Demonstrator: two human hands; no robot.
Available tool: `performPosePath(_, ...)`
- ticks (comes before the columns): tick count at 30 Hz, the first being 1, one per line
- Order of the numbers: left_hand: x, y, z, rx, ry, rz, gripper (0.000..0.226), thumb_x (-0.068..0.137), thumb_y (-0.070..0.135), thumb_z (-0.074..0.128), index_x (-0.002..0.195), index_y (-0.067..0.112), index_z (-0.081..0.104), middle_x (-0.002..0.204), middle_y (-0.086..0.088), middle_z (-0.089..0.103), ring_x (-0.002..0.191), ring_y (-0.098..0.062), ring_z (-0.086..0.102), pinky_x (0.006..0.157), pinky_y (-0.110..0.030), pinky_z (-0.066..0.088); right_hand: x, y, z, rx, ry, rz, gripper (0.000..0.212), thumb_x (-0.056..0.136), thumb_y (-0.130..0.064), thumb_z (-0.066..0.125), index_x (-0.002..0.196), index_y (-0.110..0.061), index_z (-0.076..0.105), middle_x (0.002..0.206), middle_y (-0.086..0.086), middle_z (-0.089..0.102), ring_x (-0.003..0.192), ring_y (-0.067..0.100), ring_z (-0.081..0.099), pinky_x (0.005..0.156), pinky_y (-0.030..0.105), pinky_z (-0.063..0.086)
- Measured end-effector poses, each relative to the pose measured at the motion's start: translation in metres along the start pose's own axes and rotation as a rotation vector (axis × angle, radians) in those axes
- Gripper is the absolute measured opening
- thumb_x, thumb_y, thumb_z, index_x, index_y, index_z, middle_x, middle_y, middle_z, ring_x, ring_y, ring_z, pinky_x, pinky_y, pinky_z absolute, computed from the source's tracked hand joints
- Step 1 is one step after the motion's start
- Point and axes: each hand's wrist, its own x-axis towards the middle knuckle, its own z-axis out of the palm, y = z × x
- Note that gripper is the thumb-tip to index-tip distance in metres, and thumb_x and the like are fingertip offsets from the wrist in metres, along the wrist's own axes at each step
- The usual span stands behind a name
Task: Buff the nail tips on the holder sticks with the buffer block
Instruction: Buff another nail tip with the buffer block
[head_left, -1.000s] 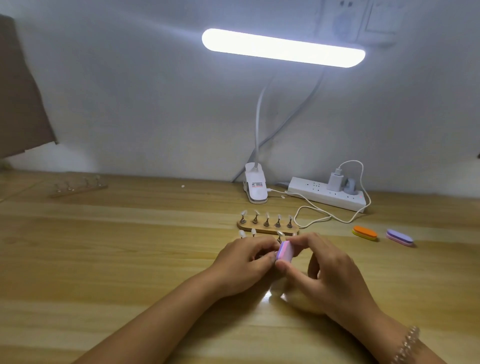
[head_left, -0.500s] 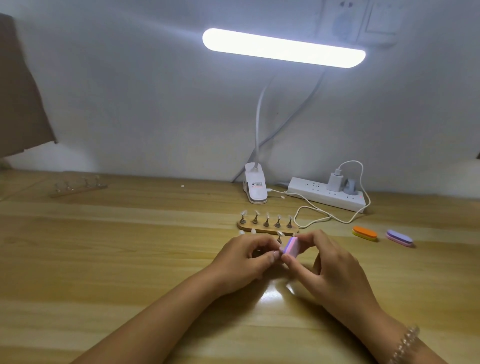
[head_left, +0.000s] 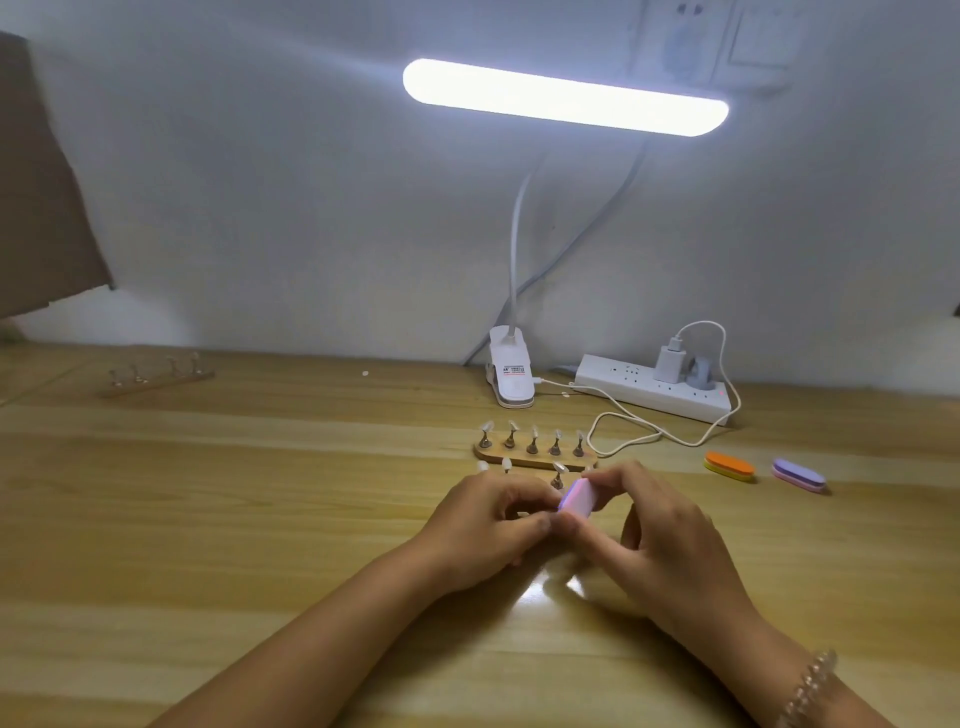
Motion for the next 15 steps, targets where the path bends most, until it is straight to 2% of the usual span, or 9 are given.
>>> performPosePath(2, 0.0000, 0.0002, 0.0000, 0.035, 0.000, -0.006, 0.015, 0.096, 0.016, 0.063, 0.102, 0.020, 0.076, 0.085, 0.005, 0.071, 0.066, -0.016, 0.058, 0.059, -0.025, 0.044, 0.0013, 0.0040, 0.0006, -0.005, 0.021, 0.014, 0.036, 0.077, -0.061, 0.058, 0.100, -0.033, 0.057, 0.087, -0.023, 0.058, 0.062, 0.002, 0.051, 0.055, 0.021, 0.035)
performPosePath(6, -0.0004, 0.0010, -0.0016, 0.033, -0.003, 0.014, 0.017, 0.095, 0.012, 0.061, 0.099, 0.021, 0.075, 0.077, 0.010, 0.066, 0.067, -0.011, 0.056, 0.058, -0.025, 0.043, -0.0028, -0.0020, 0.0013, -0.041, -0.011, -0.058, 0.037, 0.078, -0.064, 0.058, 0.099, -0.034, 0.058, 0.086, -0.024, 0.057, 0.062, -0.001, 0.051, 0.052, 0.015, 0.032)
performPosePath(9, -0.0010, 0.0018, -0.0012, -0.014, 0.006, 0.010, 0.015, 0.096, 0.015, 0.063, 0.102, 0.018, 0.076, 0.074, 0.015, 0.066, 0.062, -0.004, 0.054, 0.054, -0.020, 0.042, 0.0007, 0.0016, 0.0001, 0.011, 0.009, 0.025, 0.034, 0.077, -0.062, 0.061, 0.095, -0.034, 0.057, 0.086, -0.023, 0.059, 0.062, 0.005, 0.052, 0.056, 0.022, 0.038)
performPosePath(12, -0.0011, 0.0030, -0.0018, -0.046, 0.016, -0.016, 0.017, 0.096, 0.012, 0.061, 0.103, 0.016, 0.076, 0.076, 0.003, 0.067, 0.059, -0.011, 0.053, 0.053, -0.024, 0.043, 0.0006, 0.0027, 0.0011, -0.013, 0.020, 0.021, 0.033, 0.077, -0.059, 0.061, 0.095, -0.033, 0.056, 0.088, -0.022, 0.059, 0.061, -0.002, 0.048, 0.056, 0.024, 0.039)
performPosePath(15, -0.0015, 0.0051, -0.0022, -0.078, 0.015, -0.017, 0.020, 0.096, 0.008, 0.060, 0.105, 0.014, 0.076, 0.077, -0.001, 0.069, 0.061, -0.006, 0.055, 0.051, -0.021, 0.044, -0.0032, -0.0031, 0.0022, -0.027, -0.032, -0.054, 0.036, 0.076, -0.063, 0.061, 0.094, -0.033, 0.056, 0.085, -0.021, 0.059, 0.061, -0.003, 0.051, 0.051, 0.019, 0.036)
